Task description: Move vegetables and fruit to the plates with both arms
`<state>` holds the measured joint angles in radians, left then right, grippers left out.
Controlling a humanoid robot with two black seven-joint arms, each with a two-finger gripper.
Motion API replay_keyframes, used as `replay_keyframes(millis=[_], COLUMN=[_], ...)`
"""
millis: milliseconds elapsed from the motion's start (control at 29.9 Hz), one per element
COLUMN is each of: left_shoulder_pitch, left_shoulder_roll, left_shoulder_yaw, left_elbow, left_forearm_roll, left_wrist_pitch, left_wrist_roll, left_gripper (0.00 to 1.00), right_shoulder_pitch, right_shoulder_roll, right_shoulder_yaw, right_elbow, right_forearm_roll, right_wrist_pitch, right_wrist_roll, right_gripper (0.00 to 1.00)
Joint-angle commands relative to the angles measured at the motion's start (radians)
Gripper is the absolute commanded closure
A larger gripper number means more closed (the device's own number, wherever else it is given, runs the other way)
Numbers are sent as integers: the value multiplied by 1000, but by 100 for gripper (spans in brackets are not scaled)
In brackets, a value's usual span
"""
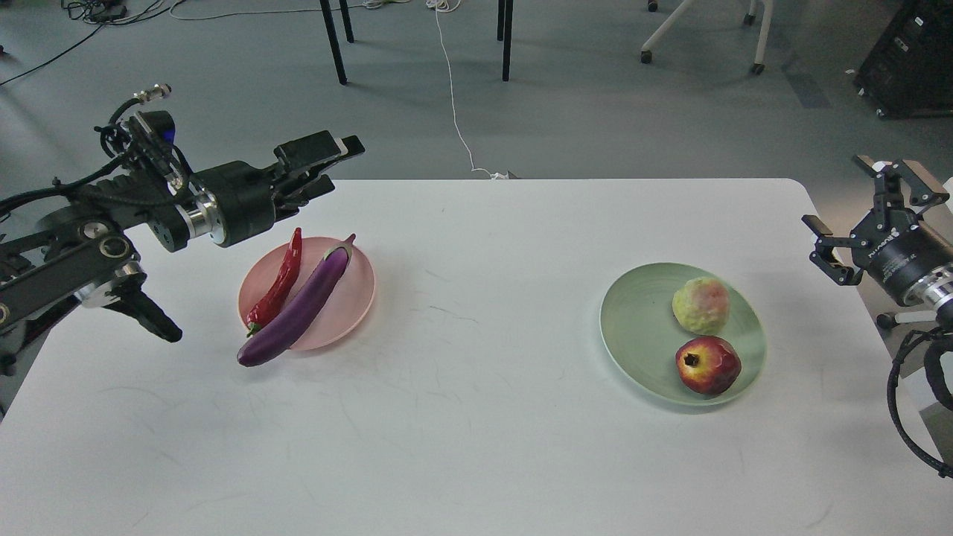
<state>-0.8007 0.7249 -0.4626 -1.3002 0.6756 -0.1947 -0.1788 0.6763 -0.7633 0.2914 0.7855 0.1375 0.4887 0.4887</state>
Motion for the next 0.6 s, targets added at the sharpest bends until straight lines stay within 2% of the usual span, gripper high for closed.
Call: replay_keyframes(millis=[0, 134, 234, 334, 568], left_shoulder_pitch=[121, 302, 377, 426, 439], left_shoulder_roll=[-112, -261, -338, -384, -407], left_shoulder_yaw=[-178, -411, -513, -557, -577], left_elbow=[4, 9, 32, 68, 114], left_forearm_roll=[-116, -108, -99, -99, -108], left_wrist_pitch=[75, 80, 77, 63, 15], left_wrist_roll=[-18, -21, -24, -18, -11], left_gripper=[2, 2, 2, 2, 2], right_shoulder_pitch=[3, 14, 11, 3, -1], right_shoulder_roll=[9, 7, 10, 12, 15], right_shoulder_yaw=[31, 38, 46, 46, 54], right_elbow=[20, 40, 43, 54, 55], right_forearm_roll=[1, 1, 4, 4, 4], right_wrist_pitch=[0, 0, 0, 0, 0], right_wrist_roll=[0, 0, 0, 0, 0], right_gripper=[1, 1, 1, 1, 1])
